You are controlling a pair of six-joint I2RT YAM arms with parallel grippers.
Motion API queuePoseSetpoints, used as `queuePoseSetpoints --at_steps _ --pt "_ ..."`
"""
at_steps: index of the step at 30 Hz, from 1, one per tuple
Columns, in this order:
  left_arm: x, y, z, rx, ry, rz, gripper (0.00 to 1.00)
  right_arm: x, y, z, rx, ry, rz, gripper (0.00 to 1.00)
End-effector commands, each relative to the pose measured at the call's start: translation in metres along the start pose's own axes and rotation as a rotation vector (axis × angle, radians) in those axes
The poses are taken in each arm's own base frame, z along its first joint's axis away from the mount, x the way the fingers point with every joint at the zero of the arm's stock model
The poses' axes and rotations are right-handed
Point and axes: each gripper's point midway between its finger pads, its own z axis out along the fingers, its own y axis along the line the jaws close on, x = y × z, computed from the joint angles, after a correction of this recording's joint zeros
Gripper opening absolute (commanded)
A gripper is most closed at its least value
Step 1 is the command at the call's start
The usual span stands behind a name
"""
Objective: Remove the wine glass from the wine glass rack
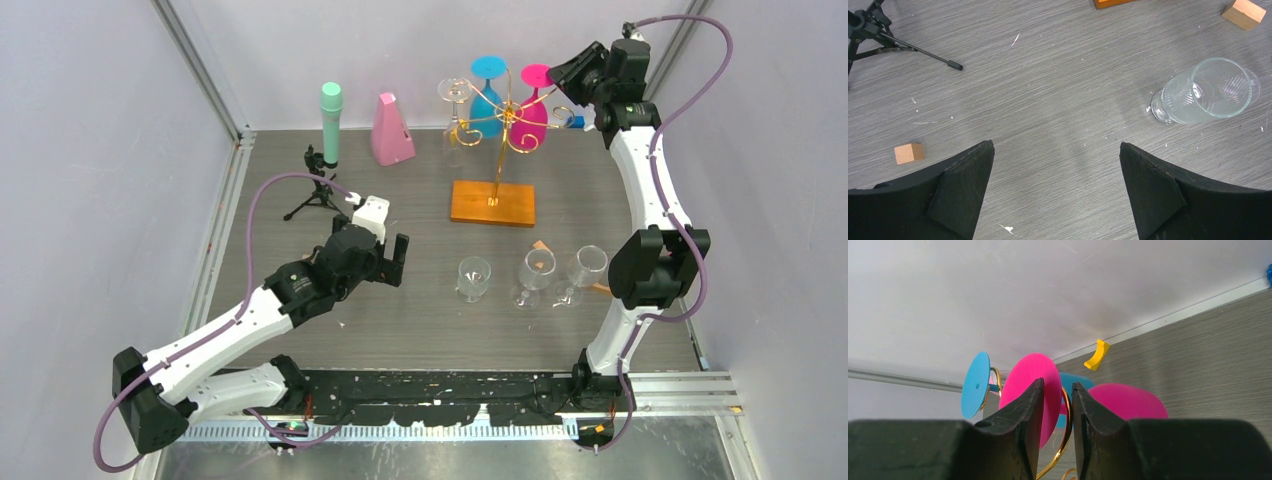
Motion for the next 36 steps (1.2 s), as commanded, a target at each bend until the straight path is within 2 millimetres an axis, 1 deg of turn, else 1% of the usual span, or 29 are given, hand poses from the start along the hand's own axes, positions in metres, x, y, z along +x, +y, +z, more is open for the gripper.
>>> queuePoseSetpoints --at_steps 1,7,10,13,14,17,19,21,24,29,32,36 --pt "-0.01 0.002 0.002 -0.017 -0.038 -0.015 1.0 -0.036 0.041 -0.025 -0.096 -0.111 -0.077 0.32" --pt "-0.01 0.002 0.002 -0.018 -0.037 -0.015 1.0 -0.039 0.046 -0.027 -0.114 -0.119 -0.097 0.42" --pt "-0.01 0.002 0.002 -0.018 -0.038 -0.013 1.0 -0.043 0.051 -0.032 -0.131 -0.141 -0.118 0.5" --pt "-0.01 0.002 0.003 -0.019 -0.037 -0.013 1.0 -0.048 0.053 -0.037 -0.135 -0.163 -0.128 0.52" --pt "-0.01 0.002 0.002 -0.017 -0.037 -0.013 1.0 -0.049 0.054 -0.037 -0.138 -0.17 -0.128 0.51" --pt "-0.01 0.001 0.003 -0.017 -0.037 -0.014 1.0 -0.053 0.055 -0.038 -0.13 -0.177 -0.112 0.35" --pt "-0.011 0.001 0.002 -0.016 -0.038 -0.014 1.0 -0.05 0.053 -0.037 -0.118 -0.16 -0.099 0.31" --pt "-0.011 0.001 0.002 -0.015 -0.038 -0.015 1.0 -0.048 0.052 -0.034 -0.113 -0.146 -0.088 0.29" --pt "-0.011 0.002 0.001 -0.015 -0.04 -0.016 1.0 -0.045 0.049 -0.032 -0.104 -0.137 -0.073 0.29" --pt "-0.01 0.002 0.001 -0.016 -0.038 -0.015 1.0 -0.048 0.033 -0.03 -0.011 -0.152 -0.05 0.38" --pt "-0.01 0.002 0.002 -0.016 -0.039 -0.015 1.0 -0.046 0.033 -0.028 -0.012 -0.139 -0.034 0.41" --pt "-0.009 0.002 0.002 -0.016 -0.033 -0.015 1.0 -0.042 0.033 -0.024 -0.012 -0.113 -0.021 0.41"
